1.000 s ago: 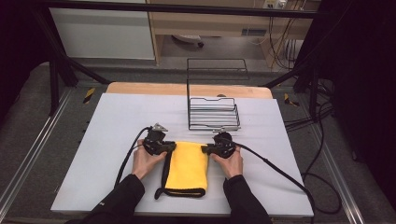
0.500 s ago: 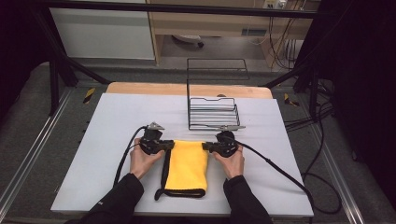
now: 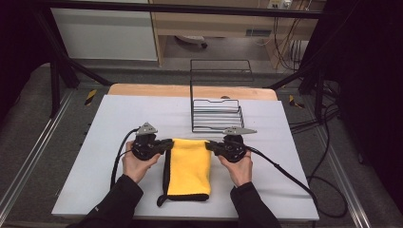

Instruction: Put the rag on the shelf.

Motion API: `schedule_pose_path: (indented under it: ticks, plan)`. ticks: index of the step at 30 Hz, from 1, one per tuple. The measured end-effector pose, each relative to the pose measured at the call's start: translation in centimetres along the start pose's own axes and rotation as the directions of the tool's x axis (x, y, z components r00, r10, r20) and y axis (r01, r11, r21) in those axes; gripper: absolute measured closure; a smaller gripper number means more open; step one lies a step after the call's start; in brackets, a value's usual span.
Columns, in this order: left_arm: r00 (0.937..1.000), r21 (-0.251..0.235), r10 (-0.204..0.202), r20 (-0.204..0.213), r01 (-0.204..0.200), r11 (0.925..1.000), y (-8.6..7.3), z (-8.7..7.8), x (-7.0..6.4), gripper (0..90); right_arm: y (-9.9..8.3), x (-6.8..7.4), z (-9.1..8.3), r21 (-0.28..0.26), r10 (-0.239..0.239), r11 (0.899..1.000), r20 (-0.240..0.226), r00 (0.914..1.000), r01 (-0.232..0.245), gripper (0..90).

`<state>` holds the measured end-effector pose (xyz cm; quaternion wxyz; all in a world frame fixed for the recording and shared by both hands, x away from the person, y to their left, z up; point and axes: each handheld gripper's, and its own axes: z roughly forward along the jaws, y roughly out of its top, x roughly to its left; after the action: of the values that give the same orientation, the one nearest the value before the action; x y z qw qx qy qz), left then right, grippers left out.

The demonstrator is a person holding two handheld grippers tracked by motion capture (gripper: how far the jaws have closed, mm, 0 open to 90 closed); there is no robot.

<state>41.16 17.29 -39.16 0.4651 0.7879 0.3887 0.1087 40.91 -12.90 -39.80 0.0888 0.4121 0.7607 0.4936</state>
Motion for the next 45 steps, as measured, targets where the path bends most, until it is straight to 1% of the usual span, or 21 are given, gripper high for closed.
schedule_pose_path:
  ticks: [2,7,10,12,17,19,22,23,24,28,29,34,39,43,45]
  plan:
    - [1.0,-0.017,0.0,0.003,0.0,0.9999,0.1,-0.6,-0.2,78.9,0.3,0.4,-0.4,-0.016,-0.013,1.0,-0.005,0.9999,0.013,83.8]
    - [0.9996,-0.055,0.025,-0.008,-0.026,0.9982,0.5,-1.7,-1.0,79.0,0.7,1.2,-1.5,-0.054,-0.046,0.998,-0.015,0.9989,0.045,83.8]
    - [0.9989,-0.064,0.044,-0.013,-0.045,0.9969,0.6,-2.1,-1.7,79.0,0.9,1.5,-2.1,-0.074,-0.062,0.995,-0.013,0.998,0.061,83.8]
    - [0.9984,-0.067,0.054,-0.018,-0.055,0.9963,0.7,-2.3,-2.0,79.0,0.9,1.6,-2.5,-0.082,-0.083,0.993,-0.005,0.9966,0.082,83.8]
    - [0.9978,-0.087,0.06,-0.028,-0.062,0.9942,0.9,-2.7,-2.5,79.0,1.1,1.7,-2.8,-0.097,-0.086,0.992,-0.009,0.9962,0.085,83.9]
    - [0.9979,-0.096,0.06,-0.025,-0.062,0.9934,1.0,-2.8,-2.6,79.0,1.3,1.9,-3.1,-0.108,-0.092,0.99,-0.008,0.9958,0.09,83.9]
    - [0.9977,-0.115,0.063,-0.023,-0.066,0.9912,1.2,-3.2,-2.8,79.0,1.6,2.3,-3.6,-0.129,-0.108,0.986,-0.002,0.9942,0.106,83.9]
    - [0.9976,-0.121,0.065,-0.024,-0.067,0.9903,1.3,-3.4,-2.9,79.0,1.8,2.6,-4.0,-0.143,-0.121,0.983,0.0,0.9927,0.119,83.9]
    - [0.9976,-0.129,0.064,-0.026,-0.067,0.9894,1.4,-3.6,-2.9,79.0,1.8,2.6,-4.0,-0.143,-0.121,0.983,0.0,0.9927,0.119,83.9]
    - [0.9971,-0.159,0.07,-0.028,-0.074,0.9845,1.7,-4.0,-3.3,79.0,2.2,3.0,-4.6,-0.166,-0.135,0.977,0.003,0.9909,0.133,83.9]
    - [0.9968,-0.164,0.074,-0.03,-0.078,0.9834,1.8,-4.2,-3.4,79.0,2.4,3.2,-4.9,-0.175,-0.145,0.974,0.009,0.9894,0.144,83.9]
    - [0.9965,-0.186,0.078,-0.029,-0.082,0.9792,2.1,-4.6,-3.7,79.1,2.6,3.5,-5.4,-0.189,-0.155,0.97,0.012,0.9879,0.154,83.9]
    - [0.9964,-0.207,0.079,-0.032,-0.084,0.9748,2.4,-4.9,-4.1,79.1,2.9,3.7,-5.9,-0.205,-0.18,0.962,0.024,0.9833,0.181,83.9]
    - [0.995,-0.22,0.092,-0.039,-0.098,0.9705,2.7,-5.1,-4.5,79.0,3.0,3.8,-6.4,-0.227,-0.184,0.956,0.024,0.9826,0.185,83.9]
    - [0.995,-0.229,0.094,-0.033,-0.099,0.9684,2.9,-5.2,-4.7,79.1,3.1,3.9,-6.8,-0.237,-0.188,0.953,0.025,0.9818,0.189,83.9]
